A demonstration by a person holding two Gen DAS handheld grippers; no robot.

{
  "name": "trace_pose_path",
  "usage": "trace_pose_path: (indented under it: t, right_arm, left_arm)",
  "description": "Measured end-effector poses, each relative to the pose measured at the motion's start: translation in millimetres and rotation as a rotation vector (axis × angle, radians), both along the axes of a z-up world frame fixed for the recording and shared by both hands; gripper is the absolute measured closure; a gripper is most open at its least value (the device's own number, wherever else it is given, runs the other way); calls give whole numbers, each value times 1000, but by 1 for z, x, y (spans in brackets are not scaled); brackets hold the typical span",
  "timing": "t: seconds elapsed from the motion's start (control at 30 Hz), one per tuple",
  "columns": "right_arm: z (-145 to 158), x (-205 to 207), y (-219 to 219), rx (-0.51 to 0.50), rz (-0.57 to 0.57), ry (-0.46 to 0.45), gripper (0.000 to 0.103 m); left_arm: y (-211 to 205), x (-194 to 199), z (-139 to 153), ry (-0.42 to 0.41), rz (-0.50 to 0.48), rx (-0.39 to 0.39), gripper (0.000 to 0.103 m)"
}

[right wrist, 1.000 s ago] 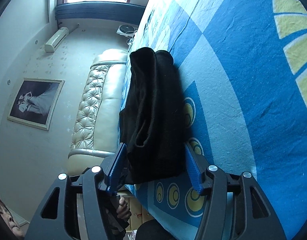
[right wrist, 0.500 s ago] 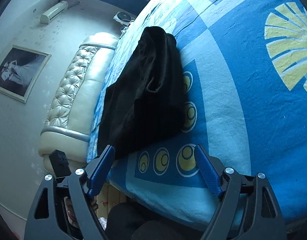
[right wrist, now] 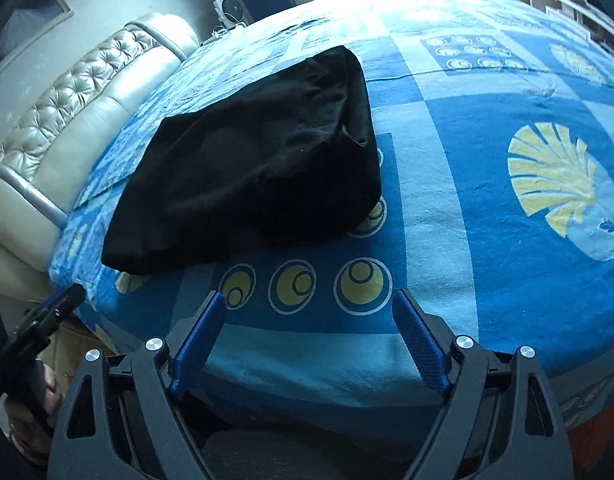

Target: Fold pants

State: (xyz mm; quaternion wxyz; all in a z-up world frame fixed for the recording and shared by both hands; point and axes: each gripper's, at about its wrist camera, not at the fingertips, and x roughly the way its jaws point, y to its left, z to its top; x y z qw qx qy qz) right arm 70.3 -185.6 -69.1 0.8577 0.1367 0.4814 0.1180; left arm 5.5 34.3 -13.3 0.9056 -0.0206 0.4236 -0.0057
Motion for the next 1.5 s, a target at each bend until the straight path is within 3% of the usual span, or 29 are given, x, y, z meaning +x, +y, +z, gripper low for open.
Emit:
trace_pose_path:
  t: [0.1,0.3,0.63,1.5]
  right_arm:
    - [2,-1,2,-49,-29,-14,19]
    - [5,-2,-6,-47,-79,-25,19]
    - [16,-10,7,-96,-85,-79,19]
    - [14,-15,15,-101,-67,-76,18]
  left_arm:
    - [-8,0,1,-6,-30,5,9]
    - [-21,-4,-2,0,-66,18,9]
    - [-34,-10,4,-52,-101,104,9]
    - [-22,-8,9,-43,-58,52,9]
